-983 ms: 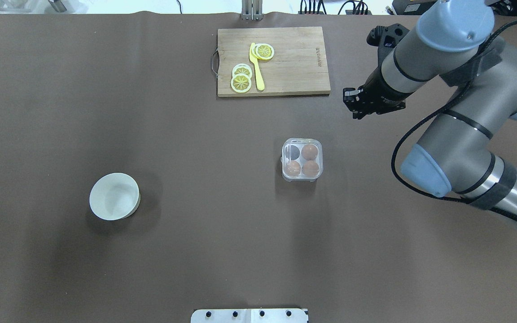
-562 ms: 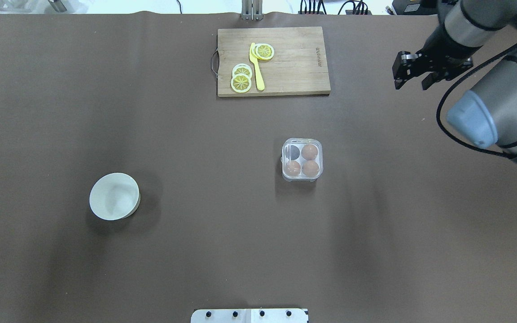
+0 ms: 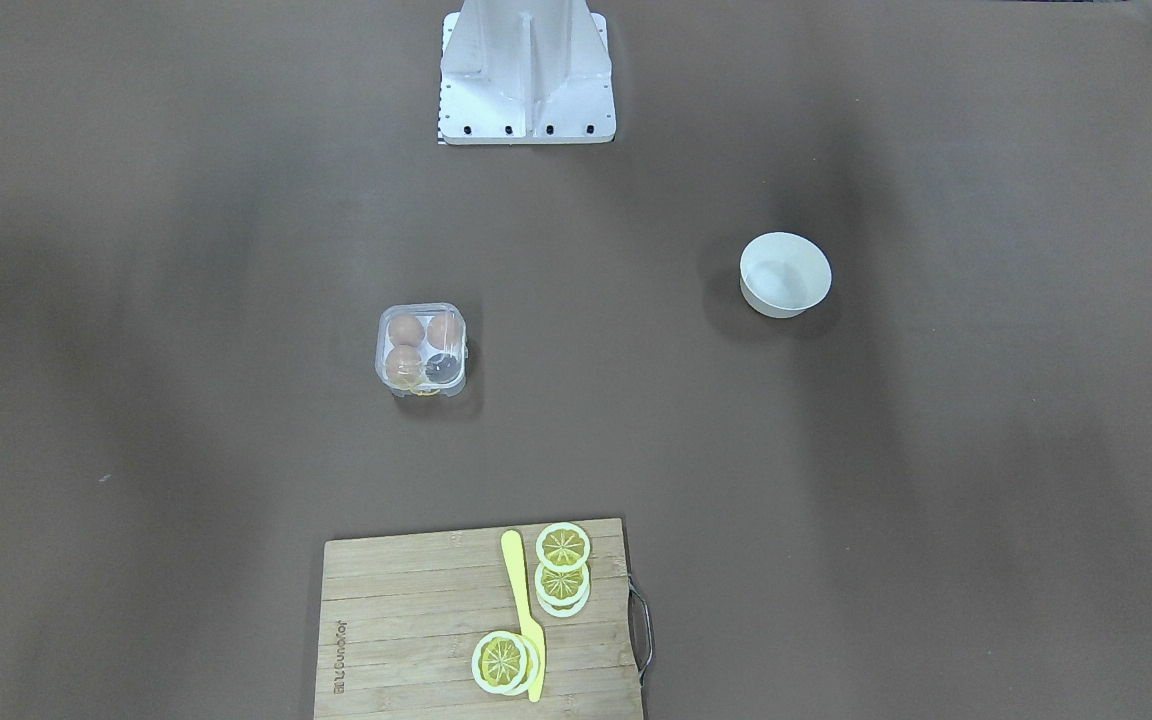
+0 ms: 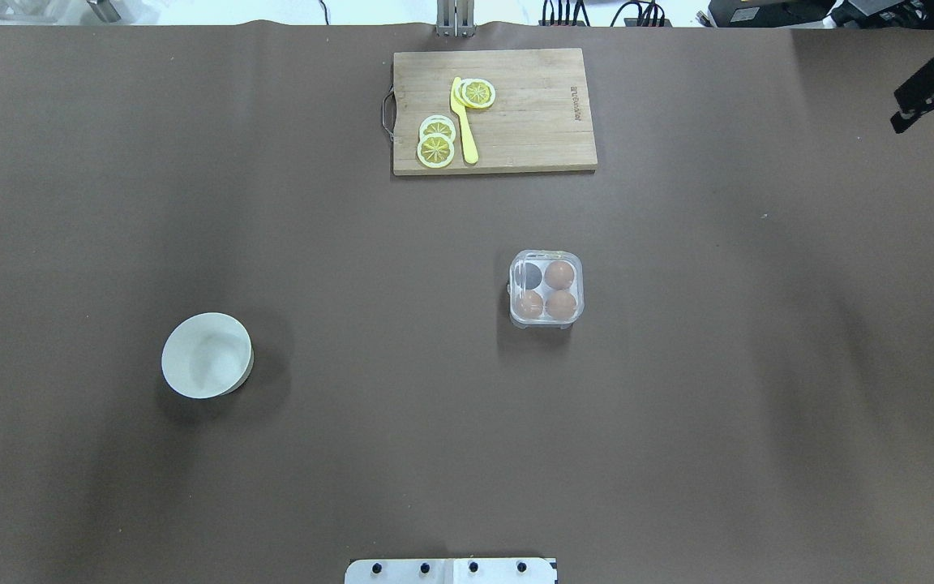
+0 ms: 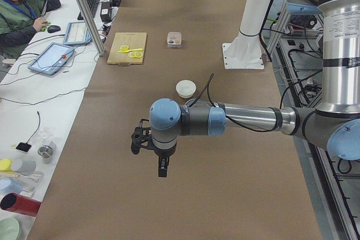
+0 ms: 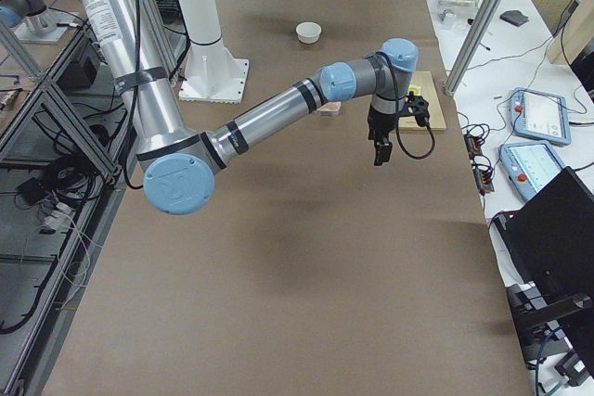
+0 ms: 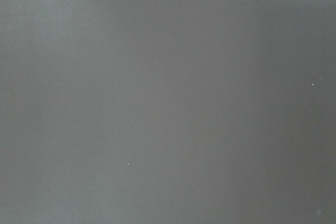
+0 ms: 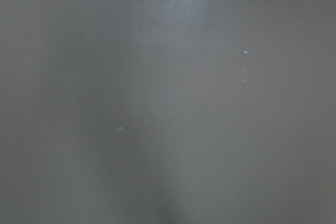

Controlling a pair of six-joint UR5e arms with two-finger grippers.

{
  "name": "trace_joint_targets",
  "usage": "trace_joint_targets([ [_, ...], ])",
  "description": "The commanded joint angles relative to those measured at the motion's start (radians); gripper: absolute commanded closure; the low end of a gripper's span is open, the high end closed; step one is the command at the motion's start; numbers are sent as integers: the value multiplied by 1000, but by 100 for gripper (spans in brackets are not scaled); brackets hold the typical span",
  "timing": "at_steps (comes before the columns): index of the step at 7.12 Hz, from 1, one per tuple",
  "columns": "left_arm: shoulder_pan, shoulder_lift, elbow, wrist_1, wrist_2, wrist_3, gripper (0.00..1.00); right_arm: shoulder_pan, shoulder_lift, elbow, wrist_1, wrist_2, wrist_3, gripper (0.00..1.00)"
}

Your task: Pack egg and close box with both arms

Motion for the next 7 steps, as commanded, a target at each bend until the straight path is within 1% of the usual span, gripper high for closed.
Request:
trace_joint_targets([
  [1, 0, 0, -12, -5, -7, -193, 2, 125, -121, -39, 0, 5, -193, 1],
  [2, 0, 0, -18, -6, -7, -194, 2, 162, -203, -41, 10, 0, -300, 1],
  [3, 1, 0, -32, -9, -7, -194, 2, 206, -257, -45, 10, -3, -357, 0],
  [5, 3, 0, -29, -9, -7, -194, 2, 259, -352, -74, 19, -20, -359, 0],
  [6, 4, 0, -29, -9, -5, -193, 2, 270, -383, -64, 26, -12, -361, 0],
  [7, 4, -1, -29, -46, -7, -194, 2, 270, -400, -59, 96, -12, -353, 0],
])
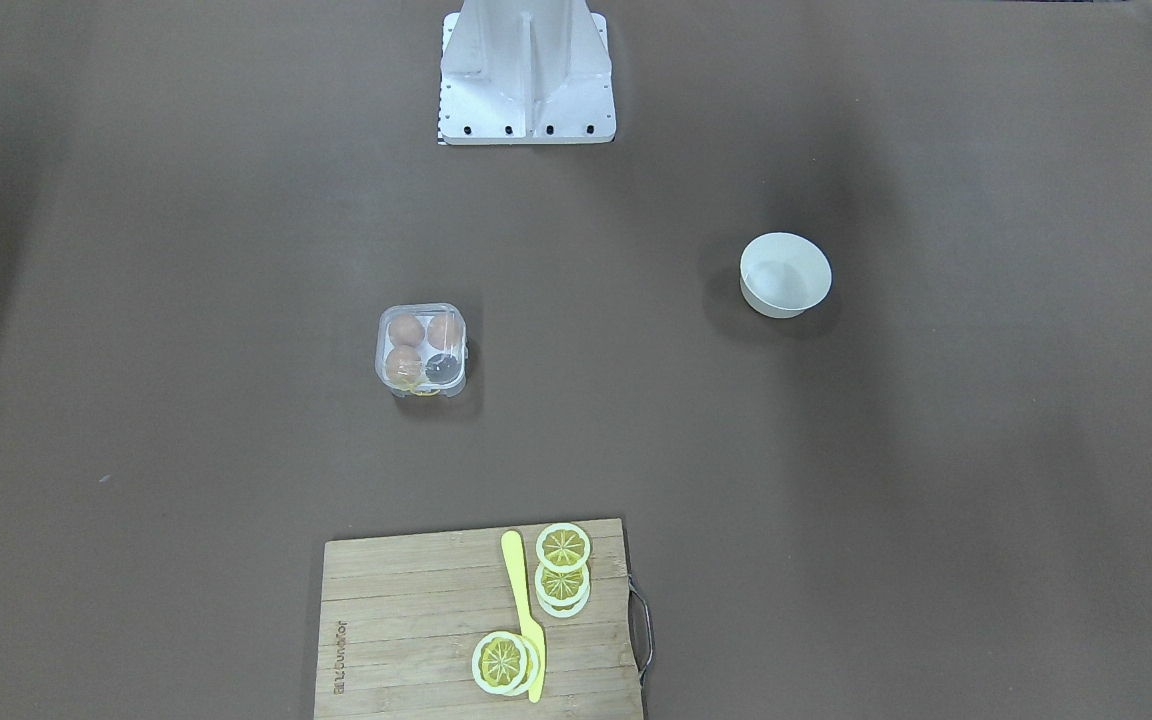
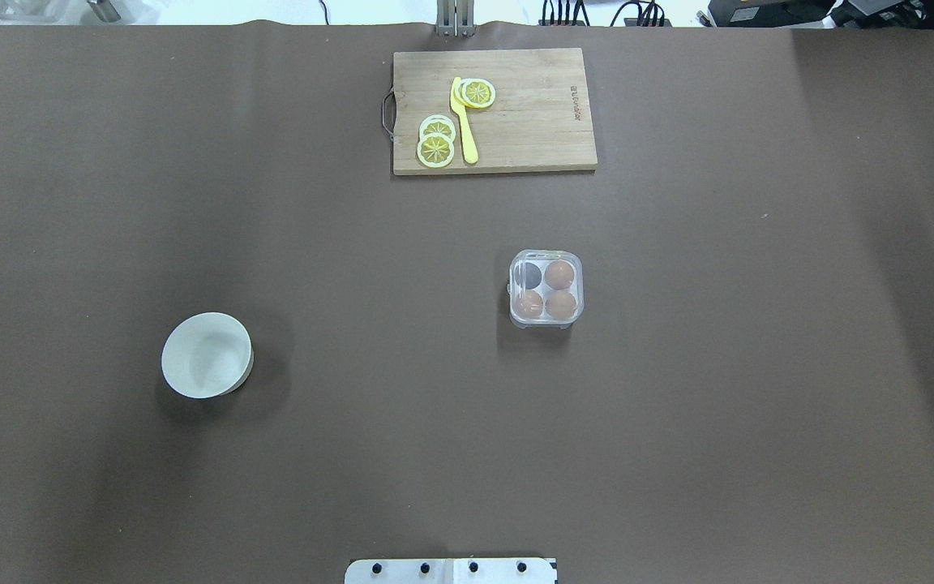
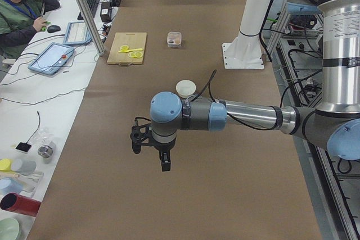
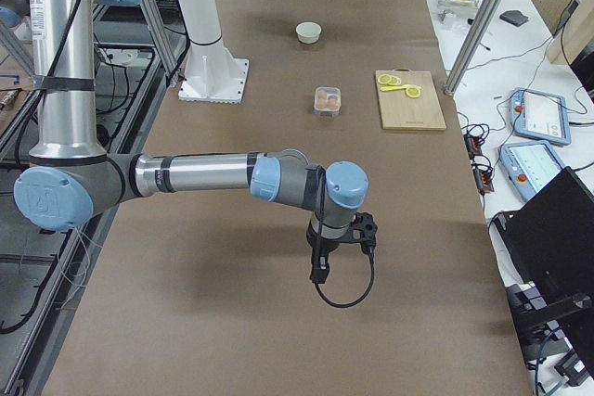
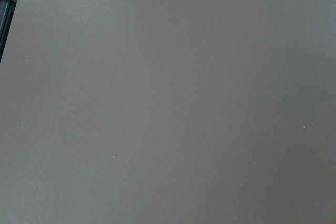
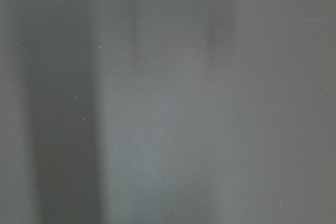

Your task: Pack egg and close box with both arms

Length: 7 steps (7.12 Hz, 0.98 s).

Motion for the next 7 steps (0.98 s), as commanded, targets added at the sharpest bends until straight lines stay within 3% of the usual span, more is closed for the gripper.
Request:
trace_joint_targets([
  [1, 1, -1, 1, -71, -1, -1, 2, 8, -38, 7, 135, 3, 8, 0],
  [7, 1, 0, 6, -174, -39, -1, 2, 7, -17, 30, 161, 38, 7, 0],
])
